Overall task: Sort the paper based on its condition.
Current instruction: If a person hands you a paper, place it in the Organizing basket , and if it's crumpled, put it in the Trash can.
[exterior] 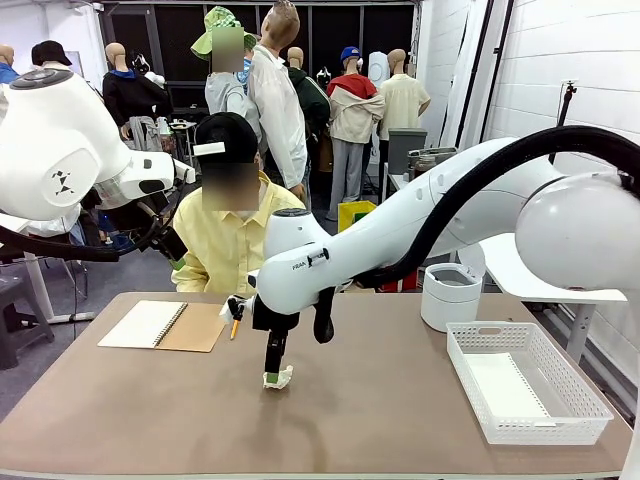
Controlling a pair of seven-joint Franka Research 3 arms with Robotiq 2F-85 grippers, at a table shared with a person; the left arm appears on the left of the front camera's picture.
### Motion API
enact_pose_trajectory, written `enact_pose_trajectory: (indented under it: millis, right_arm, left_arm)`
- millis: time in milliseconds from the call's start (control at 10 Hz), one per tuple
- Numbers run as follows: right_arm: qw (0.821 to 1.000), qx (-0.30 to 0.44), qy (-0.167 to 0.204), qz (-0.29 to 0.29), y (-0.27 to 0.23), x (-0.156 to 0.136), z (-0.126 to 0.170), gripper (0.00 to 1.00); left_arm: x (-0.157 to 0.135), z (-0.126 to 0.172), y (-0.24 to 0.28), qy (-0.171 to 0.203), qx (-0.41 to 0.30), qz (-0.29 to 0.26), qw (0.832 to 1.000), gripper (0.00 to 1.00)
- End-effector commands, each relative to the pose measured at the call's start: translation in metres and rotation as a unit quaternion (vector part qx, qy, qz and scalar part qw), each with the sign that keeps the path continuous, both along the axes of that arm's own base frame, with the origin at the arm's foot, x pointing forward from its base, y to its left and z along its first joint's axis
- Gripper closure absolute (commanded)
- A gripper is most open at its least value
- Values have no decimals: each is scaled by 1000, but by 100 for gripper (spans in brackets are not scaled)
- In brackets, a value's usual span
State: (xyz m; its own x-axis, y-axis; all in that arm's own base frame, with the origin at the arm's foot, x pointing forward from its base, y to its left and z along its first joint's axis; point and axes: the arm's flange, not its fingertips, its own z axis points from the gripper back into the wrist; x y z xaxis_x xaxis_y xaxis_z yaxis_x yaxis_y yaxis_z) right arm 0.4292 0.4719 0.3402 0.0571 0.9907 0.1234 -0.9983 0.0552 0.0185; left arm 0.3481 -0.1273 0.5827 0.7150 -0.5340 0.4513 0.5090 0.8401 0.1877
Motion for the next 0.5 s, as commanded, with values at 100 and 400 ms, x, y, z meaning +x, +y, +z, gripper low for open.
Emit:
enact_pose_trajectory:
  millis: [100,400]
  right_arm:
    - [1000,-15,11,8,5,7,-5,0]
    - [1000,-17,15,4,6,10,-13,0]
  left_arm:
    - [0,0,1,-2,-2,-2,1000,0]
    - [0,0,1,-2,-2,-2,1000,0]
